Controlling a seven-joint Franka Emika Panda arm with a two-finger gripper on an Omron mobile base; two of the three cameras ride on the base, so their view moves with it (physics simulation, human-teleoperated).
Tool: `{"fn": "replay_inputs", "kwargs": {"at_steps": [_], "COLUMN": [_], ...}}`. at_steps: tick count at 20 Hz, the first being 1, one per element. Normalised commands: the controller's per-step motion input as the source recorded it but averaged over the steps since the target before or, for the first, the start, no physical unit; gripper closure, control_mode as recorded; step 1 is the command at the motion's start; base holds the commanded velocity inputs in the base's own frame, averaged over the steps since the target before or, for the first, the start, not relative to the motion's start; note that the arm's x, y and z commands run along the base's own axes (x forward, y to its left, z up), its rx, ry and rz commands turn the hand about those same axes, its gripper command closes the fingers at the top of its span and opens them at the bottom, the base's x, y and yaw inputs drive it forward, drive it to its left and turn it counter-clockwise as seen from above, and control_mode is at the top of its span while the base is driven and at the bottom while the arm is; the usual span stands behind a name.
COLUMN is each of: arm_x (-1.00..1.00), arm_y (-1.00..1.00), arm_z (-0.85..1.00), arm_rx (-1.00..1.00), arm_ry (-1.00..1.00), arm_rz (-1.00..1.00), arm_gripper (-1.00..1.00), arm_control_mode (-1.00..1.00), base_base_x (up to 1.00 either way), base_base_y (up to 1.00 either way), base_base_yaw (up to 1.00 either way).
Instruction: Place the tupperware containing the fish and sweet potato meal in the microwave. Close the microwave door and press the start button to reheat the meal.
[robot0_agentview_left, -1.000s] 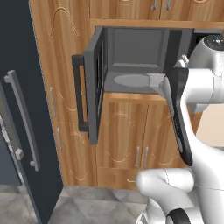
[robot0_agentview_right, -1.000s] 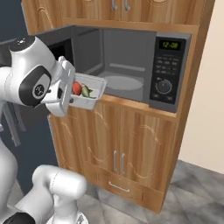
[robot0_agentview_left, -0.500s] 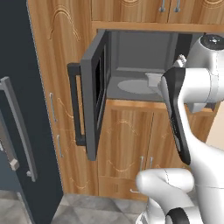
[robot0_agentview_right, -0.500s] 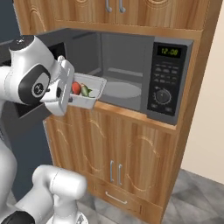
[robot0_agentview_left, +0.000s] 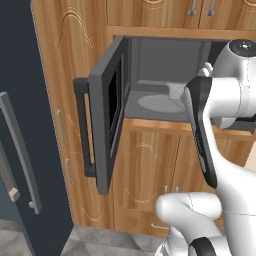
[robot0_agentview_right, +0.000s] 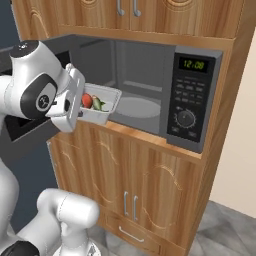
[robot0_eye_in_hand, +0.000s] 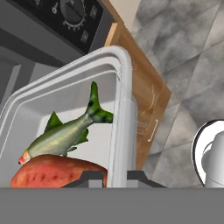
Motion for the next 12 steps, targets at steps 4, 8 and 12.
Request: {"fn": "replay_inputs", "kwargs": {"at_steps": [4,8,12], "arm_x": [0.00,0.00,0.06], "arm_y": [0.00,-0.01,0.00], "arm_z": [-0.02,-0.07,-0.24], "arm_rx": [0.00,0.00,0.00], "arm_ry": [0.00,0.00,0.00], "arm_rz": [0.01,0.05,0.00], "arm_gripper": [1.00,1.00,1.00], "arm_control_mode": [-1.00,-1.00,-1.00], "base_base_x": [0.04,0.00,0.00], "base_base_y": [-0.07,0.00,0.00], "base_base_yaw": [0.06,0.00,0.00]}}
